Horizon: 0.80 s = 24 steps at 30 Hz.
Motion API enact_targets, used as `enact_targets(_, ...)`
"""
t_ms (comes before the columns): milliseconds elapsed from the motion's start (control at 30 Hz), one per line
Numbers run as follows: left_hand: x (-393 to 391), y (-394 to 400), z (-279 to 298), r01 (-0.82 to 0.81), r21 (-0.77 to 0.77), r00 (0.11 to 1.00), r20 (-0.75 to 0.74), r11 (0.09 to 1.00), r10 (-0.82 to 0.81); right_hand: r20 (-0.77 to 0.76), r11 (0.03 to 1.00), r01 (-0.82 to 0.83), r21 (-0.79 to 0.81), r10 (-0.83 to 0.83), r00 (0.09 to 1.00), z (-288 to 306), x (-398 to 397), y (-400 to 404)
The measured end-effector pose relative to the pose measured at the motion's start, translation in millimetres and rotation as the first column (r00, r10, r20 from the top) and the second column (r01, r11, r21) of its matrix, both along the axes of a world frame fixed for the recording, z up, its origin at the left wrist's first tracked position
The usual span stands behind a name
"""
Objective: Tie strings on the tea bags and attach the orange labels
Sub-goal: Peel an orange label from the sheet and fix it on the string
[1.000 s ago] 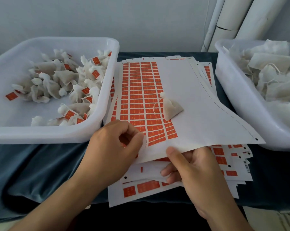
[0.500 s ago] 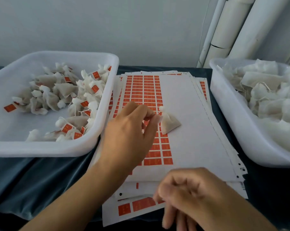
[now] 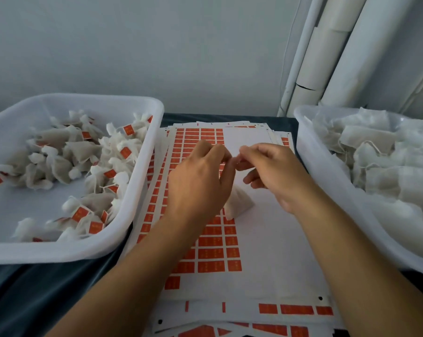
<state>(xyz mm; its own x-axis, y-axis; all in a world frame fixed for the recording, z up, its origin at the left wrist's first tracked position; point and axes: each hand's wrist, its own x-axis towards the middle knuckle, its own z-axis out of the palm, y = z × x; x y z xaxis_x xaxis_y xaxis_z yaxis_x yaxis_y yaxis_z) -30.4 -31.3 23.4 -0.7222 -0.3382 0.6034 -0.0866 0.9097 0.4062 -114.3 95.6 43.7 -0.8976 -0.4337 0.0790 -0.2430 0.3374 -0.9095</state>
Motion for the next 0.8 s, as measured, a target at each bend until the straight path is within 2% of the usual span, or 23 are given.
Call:
enact_targets(200,-3,-1,-15,0.031,0.032,0.999,0.024,0.999,-0.031,-0.047,0.989,0.063,-0.136,-0.07,0.996,-17,0,-6)
enact_targets(367,-4,-3,-22,0.049,0.041,0.999,0.011,0.998,-0.05,0.065,0.988,-0.018,-0.151,0.028,0.998,-25,-1,-3)
enact_targets(467,-6,-7,-23,0.051,0.071,0.999,0.001,0.996,-0.051,0.071,0.993,-0.012,-0.121,0.021,0.997,-30,-4,0)
enact_targets(567,-7,-9,-26,0.069,0.063,0.998,-0.004,0.996,-0.069,0.108,0.984,-0.034,-0.175,0.053,0.993,-33,-3,1)
enact_targets(800,-8,-9,-30,0.123,0.092,0.992,0.023,0.988,-0.126,0.033,0.971,0.021,-0.238,-0.014,0.999,-39,-4,-1)
